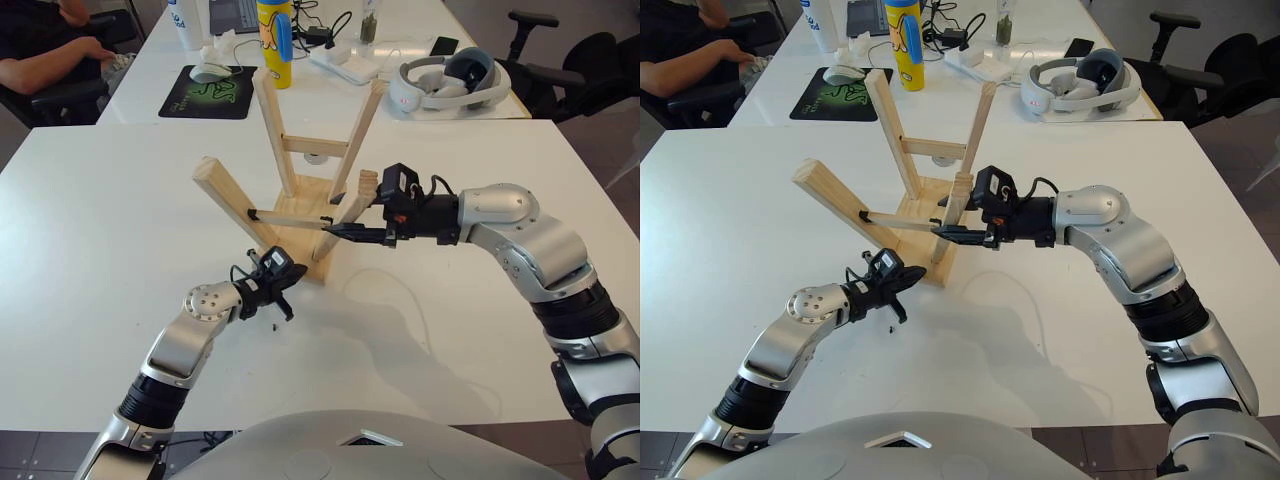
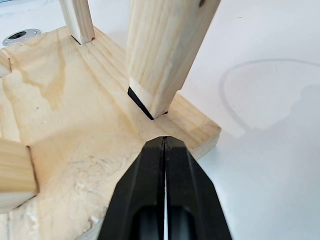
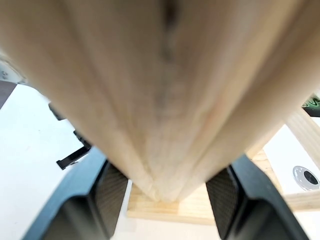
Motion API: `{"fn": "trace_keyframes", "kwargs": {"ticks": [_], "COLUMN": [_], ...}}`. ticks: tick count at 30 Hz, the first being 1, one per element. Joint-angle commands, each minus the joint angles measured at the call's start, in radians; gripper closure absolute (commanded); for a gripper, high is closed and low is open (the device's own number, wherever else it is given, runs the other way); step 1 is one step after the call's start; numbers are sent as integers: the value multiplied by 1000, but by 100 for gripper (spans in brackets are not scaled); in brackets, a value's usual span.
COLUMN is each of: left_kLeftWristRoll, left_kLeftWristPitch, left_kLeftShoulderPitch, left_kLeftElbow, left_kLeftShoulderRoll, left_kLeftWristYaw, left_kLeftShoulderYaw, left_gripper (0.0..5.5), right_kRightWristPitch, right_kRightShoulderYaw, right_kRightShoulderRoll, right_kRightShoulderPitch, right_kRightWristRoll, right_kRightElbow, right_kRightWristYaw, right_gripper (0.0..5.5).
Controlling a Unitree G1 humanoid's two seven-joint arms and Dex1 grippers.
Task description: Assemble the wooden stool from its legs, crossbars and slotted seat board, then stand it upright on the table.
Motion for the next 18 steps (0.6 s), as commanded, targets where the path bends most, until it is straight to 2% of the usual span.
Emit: {"fn": "trace_keyframes", "kwargs": {"ticks": [1, 9, 11, 14, 16, 18], "left_kLeftWristRoll": [19, -6, -76, -280, -597, -963], "left_kLeftWristPitch": [29, -18, -58, 37, 198, 287], "left_kLeftShoulderPitch": [3, -13, -25, -75, -200, -395], "left_kLeftElbow": [48, 29, -60, -243, -313, -260], "left_kLeftShoulderRoll": [-6, 5, 50, 143, 173, 220], "left_kLeftWristYaw": [2, -36, -133, -286, -283, -202], "left_kLeftShoulderYaw": [-24, -10, 25, 142, 314, 504], "left_gripper": [550, 550, 550, 550, 550, 550], "right_kRightWristPitch": [236, 228, 230, 234, 234, 233], "right_kRightShoulderYaw": [205, 232, 224, 210, 201, 192], "right_kRightShoulderRoll": [16, 13, 5, -4, -11, -17], "right_kRightShoulderPitch": [65, 25, 41, 62, 73, 84], "right_kRightWristRoll": [-123, -148, -140, -131, -128, -127], "right_kRightElbow": [143, 196, 190, 179, 176, 173], "right_kRightWristYaw": [12, 23, 12, -2, -9, -16], "right_gripper": [344, 344, 344, 344, 344, 344]}}
